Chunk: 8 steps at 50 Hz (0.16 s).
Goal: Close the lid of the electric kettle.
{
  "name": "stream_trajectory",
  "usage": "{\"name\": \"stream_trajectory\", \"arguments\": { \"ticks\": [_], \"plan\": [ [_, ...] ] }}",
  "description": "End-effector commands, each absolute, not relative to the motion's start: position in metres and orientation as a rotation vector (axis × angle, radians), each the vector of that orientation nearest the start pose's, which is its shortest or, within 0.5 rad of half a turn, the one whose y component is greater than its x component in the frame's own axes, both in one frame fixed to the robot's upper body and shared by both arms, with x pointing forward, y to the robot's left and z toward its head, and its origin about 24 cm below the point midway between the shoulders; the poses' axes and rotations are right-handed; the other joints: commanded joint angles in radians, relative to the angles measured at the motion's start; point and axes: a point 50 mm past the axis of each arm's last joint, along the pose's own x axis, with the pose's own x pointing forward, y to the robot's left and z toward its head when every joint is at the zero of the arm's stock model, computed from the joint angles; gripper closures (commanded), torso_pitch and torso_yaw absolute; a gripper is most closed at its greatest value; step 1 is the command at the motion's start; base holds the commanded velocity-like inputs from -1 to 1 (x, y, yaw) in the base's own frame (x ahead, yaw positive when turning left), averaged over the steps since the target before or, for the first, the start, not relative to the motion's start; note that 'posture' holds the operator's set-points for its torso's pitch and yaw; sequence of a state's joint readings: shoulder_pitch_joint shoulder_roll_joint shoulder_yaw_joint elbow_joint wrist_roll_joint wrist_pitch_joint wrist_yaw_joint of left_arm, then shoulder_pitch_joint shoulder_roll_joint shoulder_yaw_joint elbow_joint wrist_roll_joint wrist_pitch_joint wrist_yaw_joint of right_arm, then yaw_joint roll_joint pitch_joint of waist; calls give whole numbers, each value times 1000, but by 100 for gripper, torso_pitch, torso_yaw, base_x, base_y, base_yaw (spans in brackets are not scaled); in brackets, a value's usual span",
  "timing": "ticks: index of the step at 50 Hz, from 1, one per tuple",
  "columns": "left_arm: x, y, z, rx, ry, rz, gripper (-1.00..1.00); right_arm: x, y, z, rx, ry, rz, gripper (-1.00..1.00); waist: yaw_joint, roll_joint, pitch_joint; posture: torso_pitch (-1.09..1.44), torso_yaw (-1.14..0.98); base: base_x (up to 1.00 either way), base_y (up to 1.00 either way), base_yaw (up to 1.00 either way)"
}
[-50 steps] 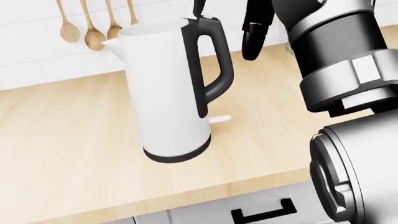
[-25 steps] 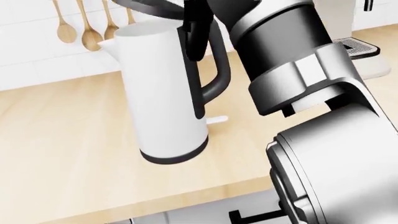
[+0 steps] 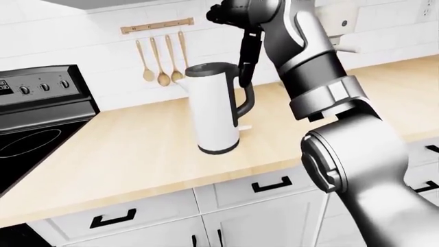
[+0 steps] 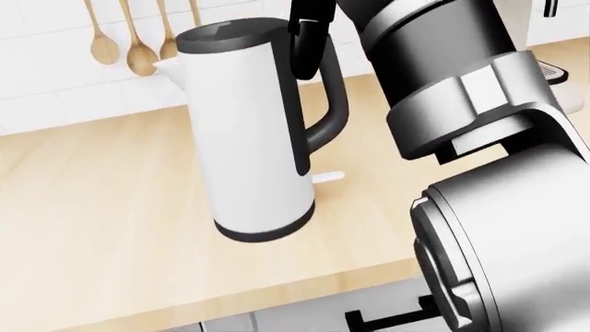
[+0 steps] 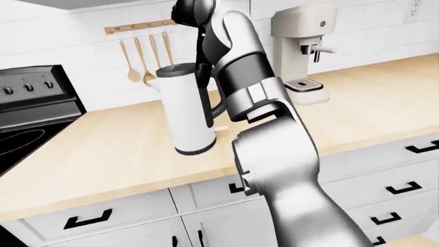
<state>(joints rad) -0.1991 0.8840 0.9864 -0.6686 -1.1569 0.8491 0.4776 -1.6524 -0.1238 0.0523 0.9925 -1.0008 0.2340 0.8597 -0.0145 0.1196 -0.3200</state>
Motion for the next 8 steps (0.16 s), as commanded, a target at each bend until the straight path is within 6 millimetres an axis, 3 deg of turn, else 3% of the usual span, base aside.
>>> {"name": "stream_trajectory", "arguments": {
  "ticks": [1,8],
  "plan": [
    [157,309,322,-24,-523,431,-100,390,-41,367,-1343,-45,466,-100,1,5,-1,-56,0,0,0,0],
    [158,309,322,-21,-524,432,-100,389,-42,371,-1331,-49,458,-100,1,6,-1,-56,0,0,0,0]
  ]
}}
